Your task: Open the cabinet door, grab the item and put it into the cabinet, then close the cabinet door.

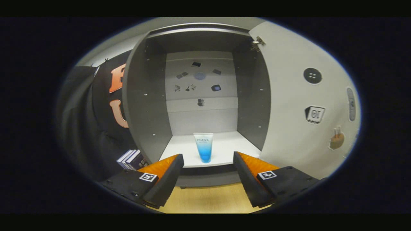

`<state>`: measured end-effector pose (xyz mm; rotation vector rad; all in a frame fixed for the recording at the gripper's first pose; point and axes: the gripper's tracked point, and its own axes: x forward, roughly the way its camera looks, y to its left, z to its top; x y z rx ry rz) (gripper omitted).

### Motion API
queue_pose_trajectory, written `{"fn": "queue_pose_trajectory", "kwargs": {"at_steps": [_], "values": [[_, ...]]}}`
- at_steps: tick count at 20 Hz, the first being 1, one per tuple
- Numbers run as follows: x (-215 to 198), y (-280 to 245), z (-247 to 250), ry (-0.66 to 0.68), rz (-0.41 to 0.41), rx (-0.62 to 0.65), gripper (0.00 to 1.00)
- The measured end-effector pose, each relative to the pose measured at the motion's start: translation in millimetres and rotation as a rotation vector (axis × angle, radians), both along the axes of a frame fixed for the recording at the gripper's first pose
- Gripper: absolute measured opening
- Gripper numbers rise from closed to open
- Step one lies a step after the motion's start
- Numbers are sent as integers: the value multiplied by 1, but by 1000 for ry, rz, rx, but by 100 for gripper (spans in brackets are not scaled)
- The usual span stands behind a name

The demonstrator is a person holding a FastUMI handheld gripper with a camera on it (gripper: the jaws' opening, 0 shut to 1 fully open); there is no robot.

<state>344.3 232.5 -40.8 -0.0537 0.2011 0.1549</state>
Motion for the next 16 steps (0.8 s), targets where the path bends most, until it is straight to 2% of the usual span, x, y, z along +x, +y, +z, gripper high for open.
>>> {"fn": "queue_pose_trajectory", "kwargs": {"at_steps": [4, 9, 13, 16], "values": [[-76, -42, 0, -53, -28, -44, 98], [-157, -94, -7, -48, -24, 6, 98], [-200, -149, 0, -68, -53, 18, 98], [-216, -197, 2, -82, -102, 21, 99]]}}
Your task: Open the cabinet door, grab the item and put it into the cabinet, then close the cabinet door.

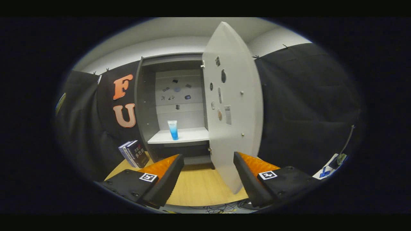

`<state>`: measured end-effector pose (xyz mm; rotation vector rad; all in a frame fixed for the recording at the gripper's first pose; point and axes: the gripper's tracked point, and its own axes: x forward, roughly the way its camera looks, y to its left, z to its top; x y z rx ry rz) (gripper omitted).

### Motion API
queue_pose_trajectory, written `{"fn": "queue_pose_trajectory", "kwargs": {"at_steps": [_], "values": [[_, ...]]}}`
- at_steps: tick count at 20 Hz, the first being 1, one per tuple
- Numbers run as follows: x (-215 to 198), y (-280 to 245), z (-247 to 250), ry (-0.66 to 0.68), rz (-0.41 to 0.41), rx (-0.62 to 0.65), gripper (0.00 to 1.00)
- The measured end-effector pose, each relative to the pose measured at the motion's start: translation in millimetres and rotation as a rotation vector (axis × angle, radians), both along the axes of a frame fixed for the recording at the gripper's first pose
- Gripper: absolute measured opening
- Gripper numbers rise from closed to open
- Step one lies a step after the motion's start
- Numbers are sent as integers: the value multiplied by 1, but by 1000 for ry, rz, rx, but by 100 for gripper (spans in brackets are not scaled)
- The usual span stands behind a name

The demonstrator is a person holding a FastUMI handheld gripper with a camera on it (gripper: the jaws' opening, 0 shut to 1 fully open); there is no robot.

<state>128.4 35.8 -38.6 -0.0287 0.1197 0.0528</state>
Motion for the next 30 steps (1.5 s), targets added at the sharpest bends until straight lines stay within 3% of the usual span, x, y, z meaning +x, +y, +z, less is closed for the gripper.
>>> {"fn": "queue_pose_trajectory", "kwargs": {"at_steps": [6, 11, 18, 30], "values": [[4, -105, 0, -57, -133, -4, 99], [32, -160, -15, -68, -197, 5, 98], [61, -148, -39, -37, -142, 38, 98], [43, -95, -47, -38, -99, 5, 96]]}}
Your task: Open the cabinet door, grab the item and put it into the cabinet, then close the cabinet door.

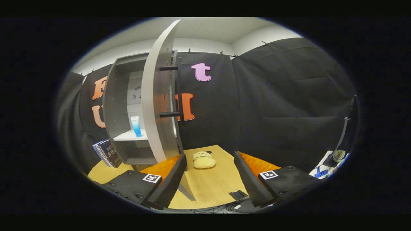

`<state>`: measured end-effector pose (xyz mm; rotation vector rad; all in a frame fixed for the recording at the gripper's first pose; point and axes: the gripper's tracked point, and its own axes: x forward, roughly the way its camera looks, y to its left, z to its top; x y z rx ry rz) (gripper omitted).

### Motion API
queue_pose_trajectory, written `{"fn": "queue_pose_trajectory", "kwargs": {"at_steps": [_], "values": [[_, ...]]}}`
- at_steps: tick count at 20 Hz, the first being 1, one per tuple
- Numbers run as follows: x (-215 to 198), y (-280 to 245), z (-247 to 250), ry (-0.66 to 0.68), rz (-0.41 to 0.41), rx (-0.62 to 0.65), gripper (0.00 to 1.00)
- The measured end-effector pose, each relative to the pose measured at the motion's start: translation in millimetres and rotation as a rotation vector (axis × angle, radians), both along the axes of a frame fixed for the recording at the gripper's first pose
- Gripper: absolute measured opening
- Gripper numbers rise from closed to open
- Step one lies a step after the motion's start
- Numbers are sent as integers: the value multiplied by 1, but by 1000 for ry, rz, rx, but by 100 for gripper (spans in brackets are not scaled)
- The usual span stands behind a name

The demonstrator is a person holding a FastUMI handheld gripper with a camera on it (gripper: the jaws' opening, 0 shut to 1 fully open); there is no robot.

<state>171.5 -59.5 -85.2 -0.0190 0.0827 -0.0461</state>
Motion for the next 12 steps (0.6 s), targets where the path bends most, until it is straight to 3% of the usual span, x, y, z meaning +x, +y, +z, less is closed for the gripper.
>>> {"fn": "queue_pose_trajectory", "kwargs": {"at_steps": [12], "values": [[5, 178, -28, 40, 167, 6, 96]]}}
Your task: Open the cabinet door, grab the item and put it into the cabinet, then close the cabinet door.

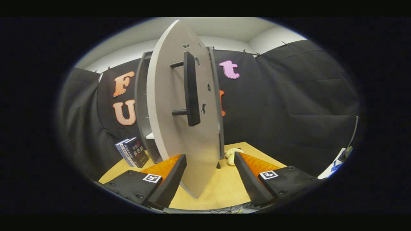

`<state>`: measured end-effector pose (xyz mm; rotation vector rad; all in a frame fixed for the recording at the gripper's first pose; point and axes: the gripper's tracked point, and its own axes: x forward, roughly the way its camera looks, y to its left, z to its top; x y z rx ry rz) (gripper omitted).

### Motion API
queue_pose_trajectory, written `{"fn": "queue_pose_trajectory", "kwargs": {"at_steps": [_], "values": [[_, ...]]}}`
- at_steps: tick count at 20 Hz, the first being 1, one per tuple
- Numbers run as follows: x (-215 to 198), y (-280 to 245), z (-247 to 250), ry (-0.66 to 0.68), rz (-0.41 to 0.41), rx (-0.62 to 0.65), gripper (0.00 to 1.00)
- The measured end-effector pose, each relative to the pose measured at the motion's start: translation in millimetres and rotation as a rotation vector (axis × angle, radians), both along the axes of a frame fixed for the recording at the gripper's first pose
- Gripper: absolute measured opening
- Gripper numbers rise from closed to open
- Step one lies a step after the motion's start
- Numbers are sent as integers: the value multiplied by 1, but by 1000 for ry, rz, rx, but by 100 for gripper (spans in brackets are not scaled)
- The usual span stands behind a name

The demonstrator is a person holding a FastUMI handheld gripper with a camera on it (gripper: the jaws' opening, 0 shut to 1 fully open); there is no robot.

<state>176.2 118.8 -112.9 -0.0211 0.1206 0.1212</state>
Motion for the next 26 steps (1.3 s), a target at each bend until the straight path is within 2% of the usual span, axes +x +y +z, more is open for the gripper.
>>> {"fn": "queue_pose_trajectory", "kwargs": {"at_steps": [6, 10, 12, 21, 26], "values": [[38, 87, -16, 28, 82, -1, 96], [95, 142, -20, 19, 129, -47, 96], [121, 161, -24, 34, 148, -31, 96], [186, 205, -41, 51, 75, -3, 96], [192, 202, -55, 81, 39, 13, 96]]}}
